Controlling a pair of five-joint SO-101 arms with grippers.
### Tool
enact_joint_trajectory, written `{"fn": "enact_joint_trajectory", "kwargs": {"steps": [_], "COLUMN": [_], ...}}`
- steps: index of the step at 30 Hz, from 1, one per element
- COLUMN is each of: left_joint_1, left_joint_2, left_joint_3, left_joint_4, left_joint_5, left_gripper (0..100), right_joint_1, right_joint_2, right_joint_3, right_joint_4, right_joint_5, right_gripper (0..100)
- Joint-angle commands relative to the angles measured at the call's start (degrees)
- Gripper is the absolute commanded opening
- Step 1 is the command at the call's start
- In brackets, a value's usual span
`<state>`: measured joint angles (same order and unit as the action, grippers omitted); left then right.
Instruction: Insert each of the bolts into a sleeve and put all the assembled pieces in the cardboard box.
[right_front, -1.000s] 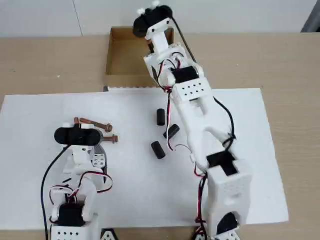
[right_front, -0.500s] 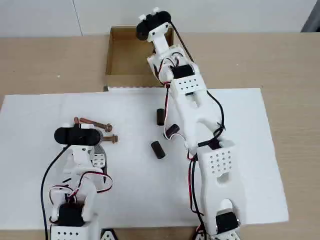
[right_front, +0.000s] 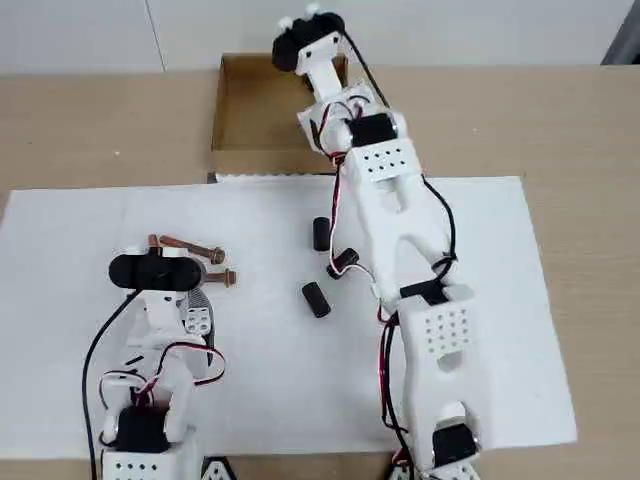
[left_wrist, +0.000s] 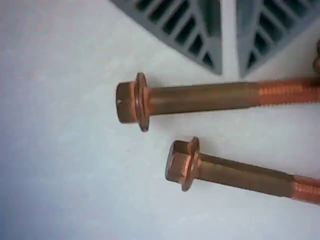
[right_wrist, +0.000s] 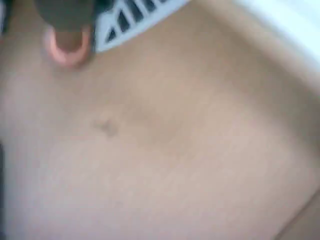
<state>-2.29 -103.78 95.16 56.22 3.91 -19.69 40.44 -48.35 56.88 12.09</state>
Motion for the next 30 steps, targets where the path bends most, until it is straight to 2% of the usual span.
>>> {"fn": "enact_joint_trajectory", "kwargs": {"steps": [1,7,19,26,30], "left_joint_1": [-0.3,-0.3,-0.3,-0.3,-0.3], "left_joint_2": [-0.4,-0.4,-0.4,-0.4,-0.4], "left_joint_3": [-0.2,-0.2,-0.2,-0.2,-0.1], "left_joint_4": [-0.8,-0.8,-0.8,-0.8,-0.8], "left_joint_5": [-0.4,-0.4,-0.2,-0.2,-0.2], "left_gripper": [1,1,1,1,1], "right_joint_1": [0.1,0.1,-1.6,-1.5,-1.7], "right_joint_2": [-9.7,-15.3,-12.1,-6.5,-1.3], "right_joint_3": [-3.8,-3.8,-3.9,-3.9,-3.9], "right_joint_4": [7.7,13.9,13.4,-1.1,-5.3], "right_joint_5": [0.2,0.2,0.1,0.2,0.4], "right_gripper": [8.6,8.6,8.6,8.6,8.6]}}
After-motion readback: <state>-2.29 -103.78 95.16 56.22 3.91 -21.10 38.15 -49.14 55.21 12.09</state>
